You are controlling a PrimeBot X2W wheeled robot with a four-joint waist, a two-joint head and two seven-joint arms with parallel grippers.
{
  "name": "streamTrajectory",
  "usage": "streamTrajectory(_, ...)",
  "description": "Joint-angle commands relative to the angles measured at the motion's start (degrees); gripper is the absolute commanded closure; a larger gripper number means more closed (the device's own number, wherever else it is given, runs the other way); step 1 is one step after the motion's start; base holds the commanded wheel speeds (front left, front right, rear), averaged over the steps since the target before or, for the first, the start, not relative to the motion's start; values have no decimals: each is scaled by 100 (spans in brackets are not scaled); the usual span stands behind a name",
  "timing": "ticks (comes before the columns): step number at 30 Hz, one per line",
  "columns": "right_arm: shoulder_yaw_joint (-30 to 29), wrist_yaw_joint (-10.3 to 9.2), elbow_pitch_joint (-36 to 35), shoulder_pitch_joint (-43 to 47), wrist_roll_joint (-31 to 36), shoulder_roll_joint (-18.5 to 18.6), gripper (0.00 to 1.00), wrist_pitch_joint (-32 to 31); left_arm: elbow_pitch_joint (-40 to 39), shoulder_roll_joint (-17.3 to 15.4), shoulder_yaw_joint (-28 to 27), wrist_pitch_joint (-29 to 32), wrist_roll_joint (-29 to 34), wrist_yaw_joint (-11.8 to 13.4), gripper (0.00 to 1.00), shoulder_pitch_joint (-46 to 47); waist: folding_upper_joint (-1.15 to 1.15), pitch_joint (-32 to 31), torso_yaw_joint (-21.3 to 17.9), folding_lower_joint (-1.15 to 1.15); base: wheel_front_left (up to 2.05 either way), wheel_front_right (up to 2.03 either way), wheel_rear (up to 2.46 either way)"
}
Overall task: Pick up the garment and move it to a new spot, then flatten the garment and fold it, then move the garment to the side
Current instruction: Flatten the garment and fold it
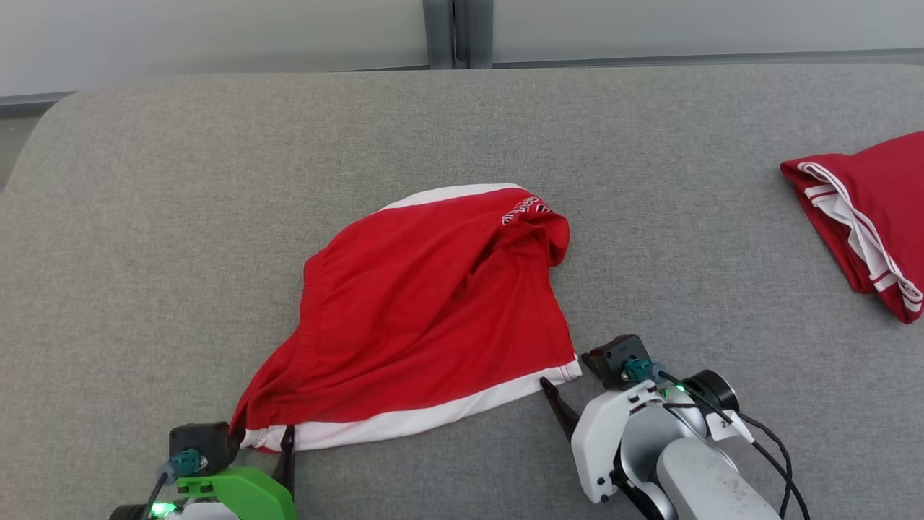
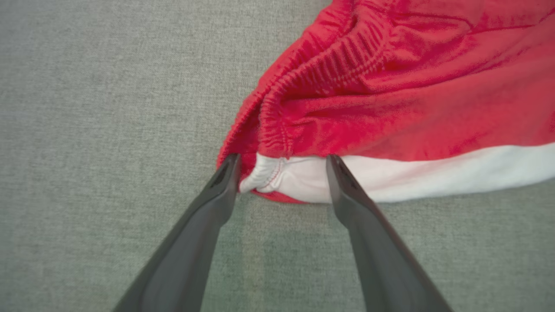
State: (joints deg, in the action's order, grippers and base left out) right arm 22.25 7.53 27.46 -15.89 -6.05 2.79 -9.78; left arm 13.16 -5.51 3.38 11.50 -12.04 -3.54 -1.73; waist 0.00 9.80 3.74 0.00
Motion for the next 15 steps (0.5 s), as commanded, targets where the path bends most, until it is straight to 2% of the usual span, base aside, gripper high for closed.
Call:
streamTrajectory(1, 71, -9, 127, 4, -40, 20, 0, -99, 86, -64, -9, 54, -85, -36, 17, 56, 0, 21, -6, 0, 0, 0, 0)
streamTrajectory(2, 105, -6, 179, -19, -78, 23, 0, -147, 151, -78, -9, 88, -102, -50, 53, 89, 0, 23, -11, 0, 0, 0, 0)
streamTrajectory(3, 163, -6, 242, -27, -124, 21, 44, -193, 202, -78, -6, 97, -120, -69, 86, 125, 0, 15, -13, 0, 0, 0, 0)
streamTrajectory(4, 194, -5, 277, -37, -207, 19, 88, -205, 265, -90, -4, 126, -145, -90, 100, 132, 0, 2, -14, 0, 0, 0, 0)
streamTrajectory(5, 233, -5, 304, -47, -282, 19, 100, -201, 338, -113, 22, 178, -184, -121, 100, 123, 0, -20, -18, 0, 0, 0, 0)
streamTrajectory(9, 226, -6, 178, -72, -782, 23, 100, -40, 410, -125, 68, 284, -418, -222, 100, 9, 0, -190, -54, 0, 0, 0, 0)
streamTrajectory(12, -45, -6, -415, 65, -1465, 50, 100, 71, -142, -79, 192, 458, -972, -352, 100, -121, 0, -398, -120, 0, 0, 0, 0)
streamTrajectory(15, -252, -8, -1269, 241, -2047, 302, 100, -70, -1021, -148, 437, 773, -1632, -399, 100, -342, 0, -542, -215, 0, 0, 0, 0)
